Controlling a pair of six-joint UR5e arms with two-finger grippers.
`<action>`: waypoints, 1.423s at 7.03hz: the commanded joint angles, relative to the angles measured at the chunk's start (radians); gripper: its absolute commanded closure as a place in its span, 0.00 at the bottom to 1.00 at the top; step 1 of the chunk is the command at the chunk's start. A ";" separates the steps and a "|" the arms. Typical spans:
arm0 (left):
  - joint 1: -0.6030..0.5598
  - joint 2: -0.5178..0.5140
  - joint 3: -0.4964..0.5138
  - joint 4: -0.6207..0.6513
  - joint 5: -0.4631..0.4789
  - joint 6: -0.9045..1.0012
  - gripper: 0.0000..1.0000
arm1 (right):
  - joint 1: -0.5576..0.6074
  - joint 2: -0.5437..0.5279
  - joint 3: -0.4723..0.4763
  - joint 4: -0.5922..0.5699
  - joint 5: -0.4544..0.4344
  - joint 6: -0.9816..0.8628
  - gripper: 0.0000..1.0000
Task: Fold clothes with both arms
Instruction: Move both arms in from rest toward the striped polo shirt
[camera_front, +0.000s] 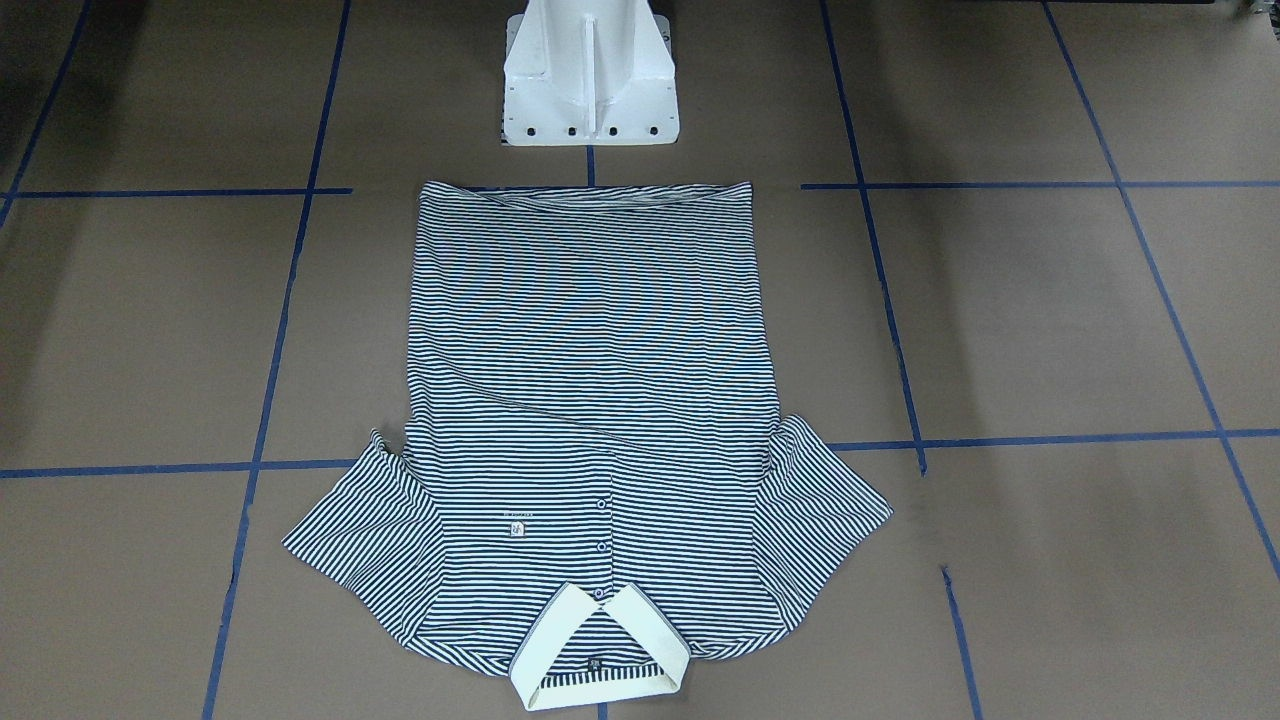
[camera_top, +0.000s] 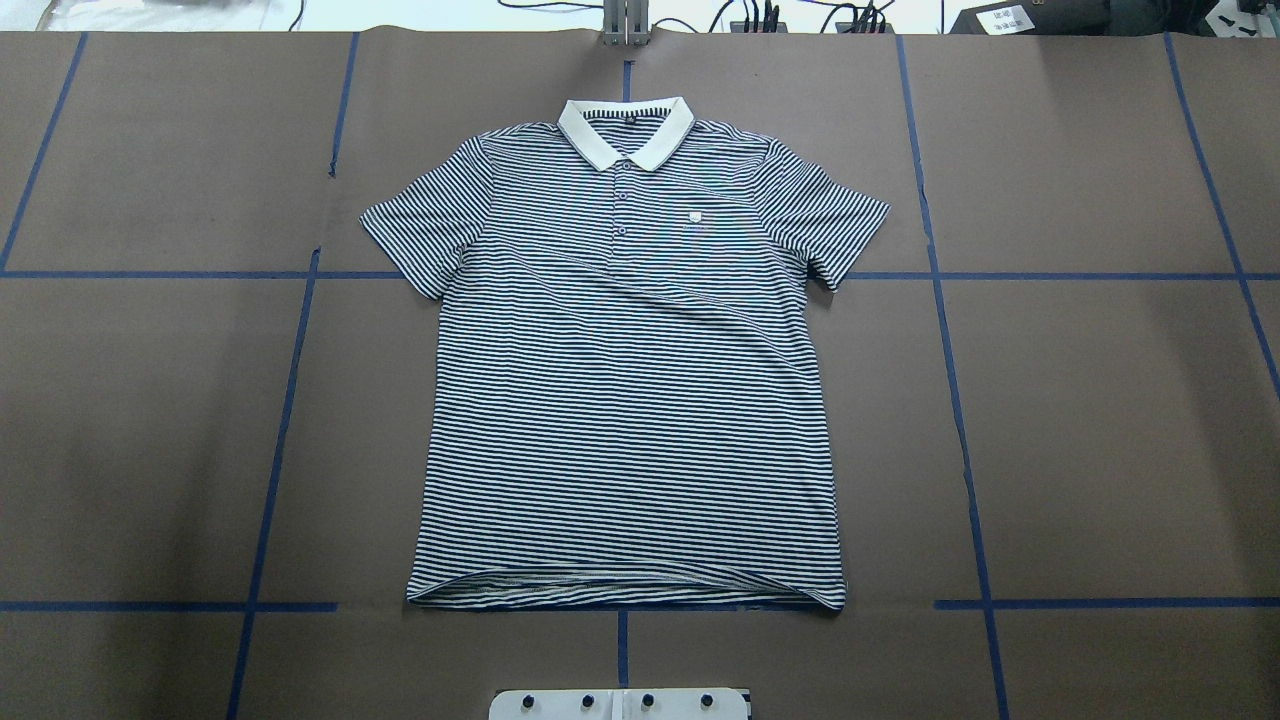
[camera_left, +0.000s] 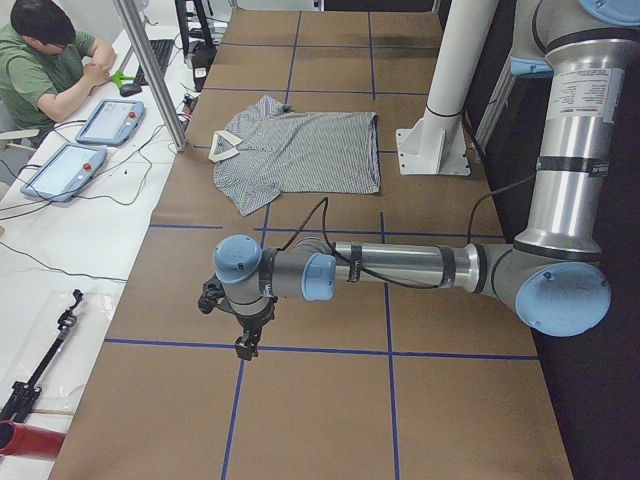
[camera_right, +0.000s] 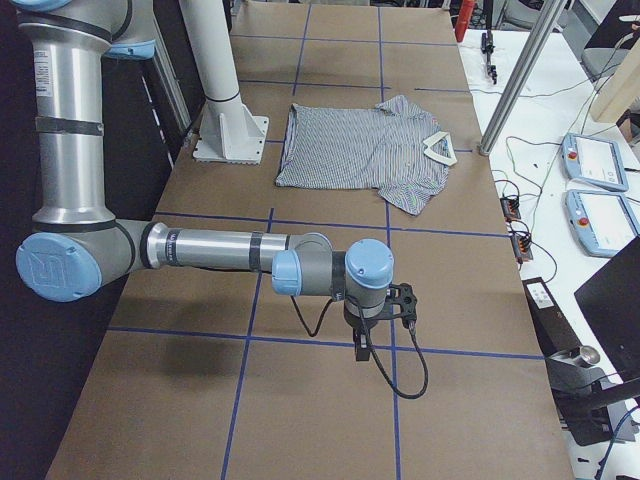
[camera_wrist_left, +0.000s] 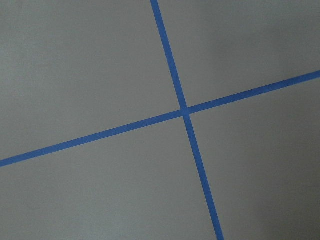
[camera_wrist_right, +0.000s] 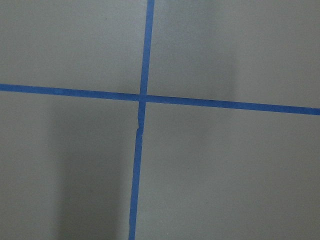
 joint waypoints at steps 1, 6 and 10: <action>0.000 -0.001 0.003 0.000 0.000 -0.003 0.00 | 0.005 0.006 0.008 -0.002 -0.003 0.001 0.00; 0.047 -0.113 0.181 -0.514 -0.001 -0.078 0.00 | -0.273 0.320 -0.054 0.049 0.031 0.152 0.00; 0.232 -0.188 0.192 -0.603 0.029 -0.334 0.00 | -0.557 0.476 -0.139 0.295 -0.157 0.671 0.00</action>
